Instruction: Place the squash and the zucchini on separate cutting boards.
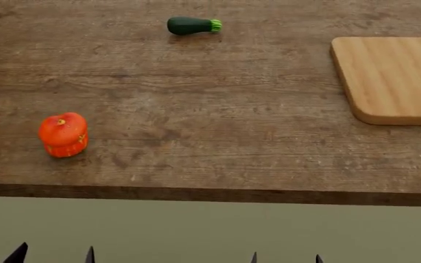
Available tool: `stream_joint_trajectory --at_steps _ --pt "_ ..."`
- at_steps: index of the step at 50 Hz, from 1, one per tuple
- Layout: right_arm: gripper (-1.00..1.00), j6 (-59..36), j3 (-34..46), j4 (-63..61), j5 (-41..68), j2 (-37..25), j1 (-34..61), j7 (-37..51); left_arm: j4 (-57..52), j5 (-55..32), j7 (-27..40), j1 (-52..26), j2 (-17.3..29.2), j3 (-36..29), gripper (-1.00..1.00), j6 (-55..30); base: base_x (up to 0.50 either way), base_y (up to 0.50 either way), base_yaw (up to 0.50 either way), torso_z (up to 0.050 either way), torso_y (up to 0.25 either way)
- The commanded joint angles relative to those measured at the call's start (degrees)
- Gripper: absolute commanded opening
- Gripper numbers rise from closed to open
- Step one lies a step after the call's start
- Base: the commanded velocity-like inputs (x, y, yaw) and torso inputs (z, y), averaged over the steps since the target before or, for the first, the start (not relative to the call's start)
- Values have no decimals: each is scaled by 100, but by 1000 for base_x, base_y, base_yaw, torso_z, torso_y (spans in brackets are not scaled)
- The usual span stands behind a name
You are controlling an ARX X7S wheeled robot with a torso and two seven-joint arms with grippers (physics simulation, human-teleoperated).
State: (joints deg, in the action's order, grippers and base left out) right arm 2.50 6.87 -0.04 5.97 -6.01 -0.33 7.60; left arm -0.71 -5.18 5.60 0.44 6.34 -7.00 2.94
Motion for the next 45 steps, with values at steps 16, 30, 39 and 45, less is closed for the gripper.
stream_joint_trajectory --at_steps 16,30,39,45 --pt "100 -48 137 -20 150 -127 23 172 -3220 -1462 668 -2246 441 671 100 -5755 0 0 0 6 0" --pt "100 -30 222 36 178 -181 48 236 -789 -822 555 -3744 713 -257 100 -5702 0 0 0 0 0" --pt "100 -39 264 34 212 -209 55 278 1123 -535 410 -4470 586 -600 100 -5035 0 0 0 0 0" --pt "100 -31 285 40 244 -229 56 297 1982 -374 349 -4984 488 -831 100 -4831 0 0 0 0 0"
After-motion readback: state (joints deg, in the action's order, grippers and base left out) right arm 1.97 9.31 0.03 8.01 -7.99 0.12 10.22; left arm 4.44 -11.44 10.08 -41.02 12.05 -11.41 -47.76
